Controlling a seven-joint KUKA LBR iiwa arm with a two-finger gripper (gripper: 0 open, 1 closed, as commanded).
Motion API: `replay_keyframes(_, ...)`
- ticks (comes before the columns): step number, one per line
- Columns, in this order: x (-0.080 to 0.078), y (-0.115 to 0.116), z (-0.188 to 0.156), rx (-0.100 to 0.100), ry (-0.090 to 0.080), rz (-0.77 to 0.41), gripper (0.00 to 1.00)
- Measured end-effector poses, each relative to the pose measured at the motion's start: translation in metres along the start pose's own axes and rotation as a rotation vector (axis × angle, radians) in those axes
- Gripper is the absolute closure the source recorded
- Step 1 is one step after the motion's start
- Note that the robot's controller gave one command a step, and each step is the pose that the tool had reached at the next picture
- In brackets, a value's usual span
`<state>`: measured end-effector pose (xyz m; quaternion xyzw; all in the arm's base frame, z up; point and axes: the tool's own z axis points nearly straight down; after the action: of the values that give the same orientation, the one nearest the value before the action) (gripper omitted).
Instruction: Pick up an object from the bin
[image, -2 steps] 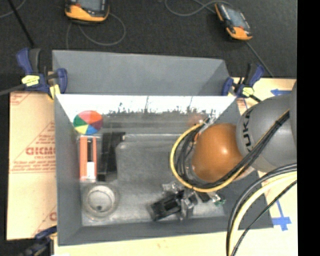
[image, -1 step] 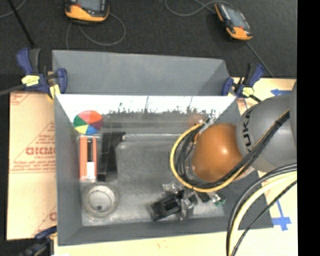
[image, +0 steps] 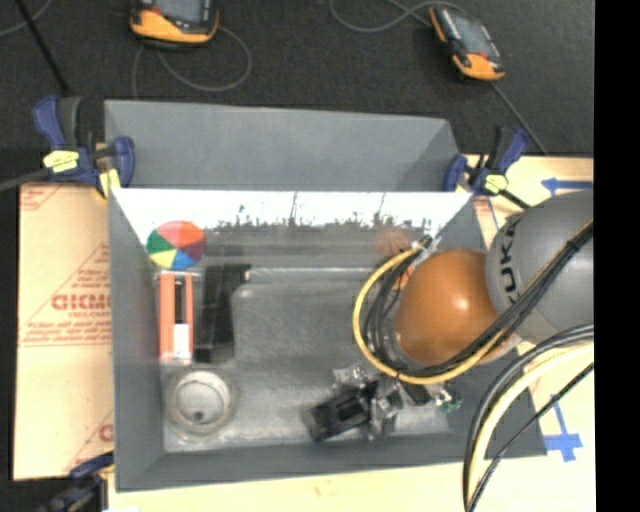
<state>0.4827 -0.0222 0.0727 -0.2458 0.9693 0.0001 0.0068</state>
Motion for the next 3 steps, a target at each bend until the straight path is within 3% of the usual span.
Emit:
replay_keyframes(1, -0.009, -0.006, 0.002, -0.001, 0.012, -0.016, 1.0)
replay_keyframes(2, 0.006, -0.028, 0.002, -0.002, 0.005, -0.059, 1.0)
replay_keyframes(3, -0.019, -0.026, 0.003, -0.001, 0.018, -0.069, 1.0)
